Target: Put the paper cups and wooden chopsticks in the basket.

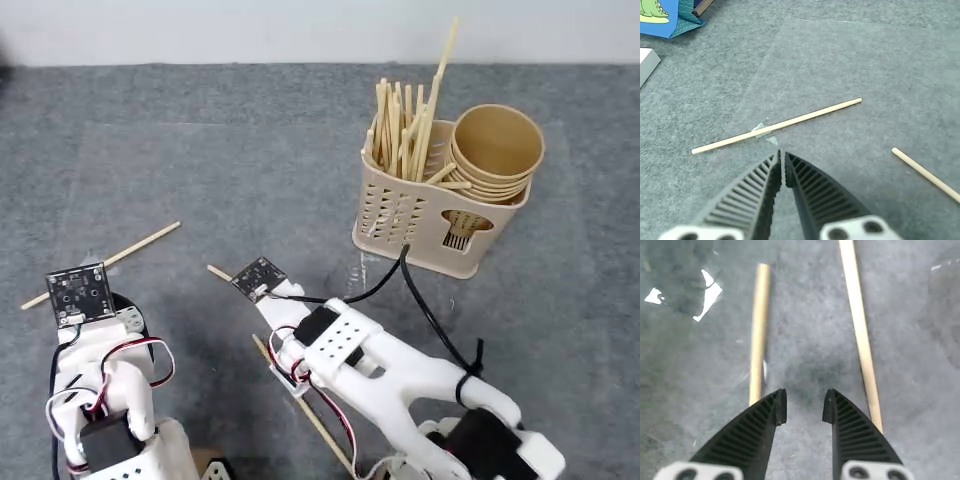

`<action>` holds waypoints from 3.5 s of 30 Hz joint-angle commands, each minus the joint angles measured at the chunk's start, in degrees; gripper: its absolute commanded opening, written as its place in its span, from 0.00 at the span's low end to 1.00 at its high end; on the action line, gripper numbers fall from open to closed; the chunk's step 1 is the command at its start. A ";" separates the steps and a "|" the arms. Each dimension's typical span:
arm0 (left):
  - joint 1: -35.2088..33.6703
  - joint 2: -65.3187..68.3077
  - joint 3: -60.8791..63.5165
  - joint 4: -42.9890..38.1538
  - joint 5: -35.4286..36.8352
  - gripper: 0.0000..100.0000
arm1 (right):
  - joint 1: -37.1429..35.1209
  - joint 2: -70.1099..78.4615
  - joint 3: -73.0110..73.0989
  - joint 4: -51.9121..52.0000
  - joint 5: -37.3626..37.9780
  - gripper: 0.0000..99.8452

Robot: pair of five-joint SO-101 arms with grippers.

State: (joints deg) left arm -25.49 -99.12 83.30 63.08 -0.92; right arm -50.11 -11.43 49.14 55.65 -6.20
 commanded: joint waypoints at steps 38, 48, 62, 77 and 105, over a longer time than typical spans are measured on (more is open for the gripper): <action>0.18 -0.62 -0.84 -0.09 -0.44 0.01 | -7.96 2.51 -11.43 -1.36 -5.01 0.15; 0.18 -0.62 -0.84 -0.09 -0.44 0.01 | -7.96 5.05 -6.24 -10.07 -4.92 0.15; 0.18 -0.62 -0.84 -0.09 -0.44 0.01 | -7.52 15.16 -15.03 -6.37 -4.48 0.01; 0.18 -0.62 -0.75 -0.09 -0.44 0.01 | 2.68 13.14 -32.26 -6.55 14.07 0.01; 0.18 -0.62 -0.75 -0.09 -0.44 0.01 | 0.75 31.69 -47.21 7.08 19.25 0.33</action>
State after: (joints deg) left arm -25.49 -99.12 83.30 63.08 -0.92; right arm -49.32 22.15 4.48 62.07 12.62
